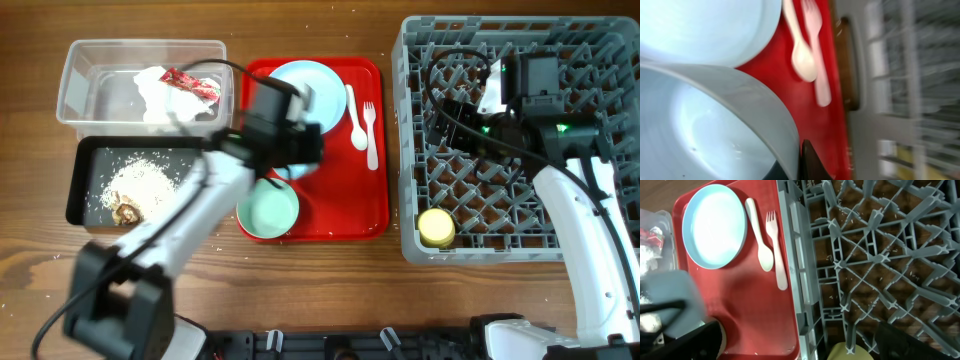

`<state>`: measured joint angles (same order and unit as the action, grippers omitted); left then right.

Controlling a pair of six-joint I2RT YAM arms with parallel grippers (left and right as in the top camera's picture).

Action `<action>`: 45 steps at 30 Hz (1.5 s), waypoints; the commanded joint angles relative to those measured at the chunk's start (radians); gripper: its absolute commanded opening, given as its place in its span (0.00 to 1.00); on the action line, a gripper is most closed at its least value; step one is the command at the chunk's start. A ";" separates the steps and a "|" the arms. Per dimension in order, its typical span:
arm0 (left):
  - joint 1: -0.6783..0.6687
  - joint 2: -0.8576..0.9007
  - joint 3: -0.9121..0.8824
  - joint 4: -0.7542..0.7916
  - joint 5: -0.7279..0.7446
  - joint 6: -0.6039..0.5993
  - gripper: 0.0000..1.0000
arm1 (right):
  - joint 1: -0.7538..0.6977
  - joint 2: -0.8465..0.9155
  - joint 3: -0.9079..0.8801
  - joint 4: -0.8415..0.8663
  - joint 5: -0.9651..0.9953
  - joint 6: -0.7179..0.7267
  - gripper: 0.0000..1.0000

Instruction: Sort waste into correct bins and load items into the dishwasher rack

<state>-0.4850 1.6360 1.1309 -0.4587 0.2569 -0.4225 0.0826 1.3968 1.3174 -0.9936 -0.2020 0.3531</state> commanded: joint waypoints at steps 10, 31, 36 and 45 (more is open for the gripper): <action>0.043 0.032 0.091 -0.031 -0.168 0.016 0.46 | 0.084 0.036 0.017 0.145 -0.071 0.042 1.00; 0.555 -0.114 0.150 -0.254 0.023 -0.031 1.00 | 0.346 0.431 0.021 0.310 -0.122 0.248 0.04; 0.555 -0.114 0.150 -0.253 0.012 -0.031 1.00 | 0.191 0.066 0.021 0.276 0.415 0.252 0.04; 0.555 -0.114 0.150 -0.253 0.012 -0.031 1.00 | 0.164 0.211 0.018 0.666 1.157 -0.224 0.04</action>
<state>0.0677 1.5131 1.2823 -0.7105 0.2638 -0.4576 0.2405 1.4952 1.3357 -0.4423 0.7071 0.3744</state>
